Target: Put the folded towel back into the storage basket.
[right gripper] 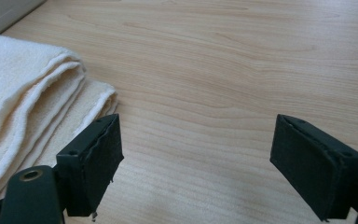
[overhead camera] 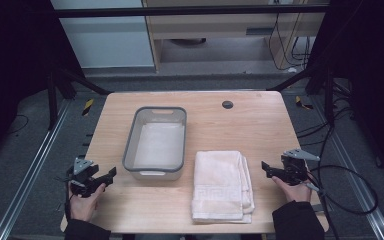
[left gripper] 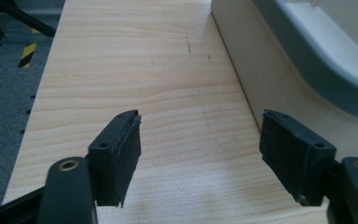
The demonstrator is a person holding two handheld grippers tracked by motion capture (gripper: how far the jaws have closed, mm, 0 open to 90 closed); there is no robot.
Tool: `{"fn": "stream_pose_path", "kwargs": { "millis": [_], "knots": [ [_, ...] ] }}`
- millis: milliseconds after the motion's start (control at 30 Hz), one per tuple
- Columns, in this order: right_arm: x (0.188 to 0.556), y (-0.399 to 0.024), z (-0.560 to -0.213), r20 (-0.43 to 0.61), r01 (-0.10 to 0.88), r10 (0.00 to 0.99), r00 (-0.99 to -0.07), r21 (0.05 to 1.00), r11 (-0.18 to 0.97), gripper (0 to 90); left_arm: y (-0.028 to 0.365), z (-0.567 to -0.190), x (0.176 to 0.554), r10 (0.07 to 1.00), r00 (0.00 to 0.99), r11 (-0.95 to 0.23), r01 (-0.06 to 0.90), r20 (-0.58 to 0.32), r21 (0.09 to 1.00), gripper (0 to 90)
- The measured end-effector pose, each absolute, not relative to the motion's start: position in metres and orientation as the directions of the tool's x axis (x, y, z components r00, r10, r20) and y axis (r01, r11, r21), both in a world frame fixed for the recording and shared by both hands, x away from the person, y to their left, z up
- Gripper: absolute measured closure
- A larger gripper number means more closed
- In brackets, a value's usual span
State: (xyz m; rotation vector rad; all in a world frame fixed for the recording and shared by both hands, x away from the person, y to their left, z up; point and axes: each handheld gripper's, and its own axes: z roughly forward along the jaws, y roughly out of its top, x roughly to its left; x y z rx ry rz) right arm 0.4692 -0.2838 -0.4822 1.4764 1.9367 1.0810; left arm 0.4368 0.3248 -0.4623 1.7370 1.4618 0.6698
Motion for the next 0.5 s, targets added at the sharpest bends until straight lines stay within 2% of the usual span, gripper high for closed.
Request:
{"fn": "stream_pose_path", "kwargs": {
  "millis": [167,500],
  "knots": [
    [0.465,-0.282,-0.476,0.088,0.558,0.94,-0.33,0.822,0.119,21.9,0.325,-0.455,0.43,0.964,0.236,-0.028,0.556,-0.125,0.831,31.2],
    [0.46,-0.279,-0.466,0.099,0.553,0.931,-0.35,0.825,0.12,27.6,0.32,-0.445,0.425,0.951,0.269,-0.021,0.543,-0.15,0.84,34.7]
  ]
}}
